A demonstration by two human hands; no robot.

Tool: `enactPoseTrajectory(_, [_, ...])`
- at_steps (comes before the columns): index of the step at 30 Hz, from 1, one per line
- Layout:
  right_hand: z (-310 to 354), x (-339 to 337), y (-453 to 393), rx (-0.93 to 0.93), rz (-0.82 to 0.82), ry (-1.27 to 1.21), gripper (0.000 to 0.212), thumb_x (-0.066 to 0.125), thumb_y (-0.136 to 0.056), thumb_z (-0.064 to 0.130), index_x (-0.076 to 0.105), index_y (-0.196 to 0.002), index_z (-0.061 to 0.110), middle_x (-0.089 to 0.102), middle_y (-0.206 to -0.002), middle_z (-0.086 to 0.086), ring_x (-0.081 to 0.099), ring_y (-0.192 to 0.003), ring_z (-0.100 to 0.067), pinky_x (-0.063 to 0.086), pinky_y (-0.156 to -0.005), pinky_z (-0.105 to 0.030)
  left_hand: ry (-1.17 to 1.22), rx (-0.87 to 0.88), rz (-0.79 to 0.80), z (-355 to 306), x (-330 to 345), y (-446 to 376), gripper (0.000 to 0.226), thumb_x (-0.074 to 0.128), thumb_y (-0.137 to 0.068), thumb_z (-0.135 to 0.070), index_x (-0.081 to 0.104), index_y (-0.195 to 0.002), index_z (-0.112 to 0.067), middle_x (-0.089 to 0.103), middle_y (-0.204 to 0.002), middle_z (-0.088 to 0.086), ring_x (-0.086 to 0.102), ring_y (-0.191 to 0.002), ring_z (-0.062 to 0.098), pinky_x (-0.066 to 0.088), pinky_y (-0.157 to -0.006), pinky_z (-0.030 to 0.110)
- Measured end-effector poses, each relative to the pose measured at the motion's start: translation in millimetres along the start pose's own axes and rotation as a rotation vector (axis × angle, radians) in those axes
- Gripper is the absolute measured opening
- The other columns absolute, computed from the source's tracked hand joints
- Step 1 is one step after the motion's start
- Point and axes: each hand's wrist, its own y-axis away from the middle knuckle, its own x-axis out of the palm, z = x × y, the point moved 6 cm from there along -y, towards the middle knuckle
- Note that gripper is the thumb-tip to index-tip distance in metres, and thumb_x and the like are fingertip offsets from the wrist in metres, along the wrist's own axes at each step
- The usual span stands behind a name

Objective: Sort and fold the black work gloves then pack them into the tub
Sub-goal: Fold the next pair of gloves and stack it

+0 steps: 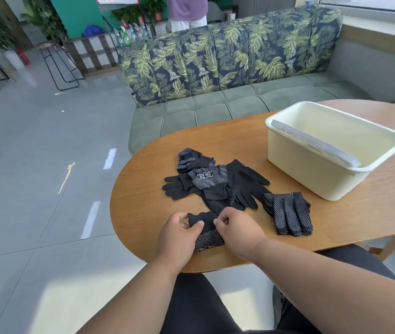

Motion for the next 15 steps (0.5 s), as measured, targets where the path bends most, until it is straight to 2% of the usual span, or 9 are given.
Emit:
enactPoseTrajectory(2, [-0.2,0.5,-1.1,0.004,0.000,-0.010,0.023,0.055,-0.102,0.040,0.057,-0.087,0.024,0.063,-0.077,0.002,0.060,-0.071,-0.020,0.049,-0.069,-0.036,0.017,-0.021,0.003,0.5,-0.4,-0.1,0.033,0.074,-0.080,-0.051,0.065,-0.110,-0.039,0.077,-0.094,-0.018,0.073,-0.090,0.004,0.060,-0.088,0.042])
enactPoseTrajectory(4, [-0.9,0.4,-3.9,0.002,0.002,0.002,0.022,0.055,-0.103,0.040,0.057,-0.088,0.023,0.063,-0.076,0.002,0.059,-0.070,-0.019,0.048,-0.067,-0.035,0.041,-0.044,0.009,0.2,-0.6,0.4,0.033,0.070,-0.080,-0.047,0.064,-0.112,-0.040,0.076,-0.096,-0.014,0.072,-0.091,0.008,0.059,-0.089,0.044])
enactPoseTrajectory(7, [0.2,-0.1,-6.7,0.010,0.002,0.031,0.021,0.055,-0.103,0.040,0.057,-0.091,0.023,0.065,-0.079,0.001,0.060,-0.073,-0.020,0.045,-0.065,-0.033,0.036,-0.040,-0.021,-2.4,-4.1,4.2,0.034,0.068,-0.089,-0.033,0.060,-0.122,-0.036,0.071,-0.100,-0.010,0.068,-0.091,0.012,0.054,-0.084,0.037])
enactPoseTrajectory(9, [2.3,1.4,-6.6,0.008,-0.005,0.069,0.021,0.054,-0.103,0.040,0.056,-0.090,0.024,0.065,-0.082,0.002,0.061,-0.077,-0.021,0.045,-0.067,-0.032,-0.034,0.017,-0.035,-3.5,-5.8,8.6,0.037,0.069,-0.092,-0.029,0.056,-0.126,-0.037,0.068,-0.106,-0.012,0.067,-0.094,0.009,0.053,-0.082,0.033])
enactPoseTrajectory(11, [5.1,3.2,-5.6,-0.012,-0.027,0.115,0.019,0.054,-0.104,0.040,0.054,-0.092,0.024,0.067,-0.088,0.002,0.063,-0.083,-0.022,0.051,-0.073,-0.034,-0.142,0.107,-0.026,-3.4,-5.3,13.7,0.040,0.071,-0.092,-0.028,0.057,-0.128,-0.038,0.065,-0.116,-0.016,0.064,-0.104,0.006,0.053,-0.090,0.029])
enactPoseTrajectory(15, [6.4,4.5,-4.3,-0.044,-0.059,0.124,0.011,0.053,-0.103,0.040,0.054,-0.105,0.029,0.069,-0.096,0.004,0.065,-0.088,-0.020,0.055,-0.078,-0.035,-0.267,0.192,-0.014,-1.1,-4.9,19.3,0.036,0.072,-0.095,-0.031,0.059,-0.126,-0.041,0.060,-0.126,-0.016,0.061,-0.111,0.006,0.051,-0.094,0.025])
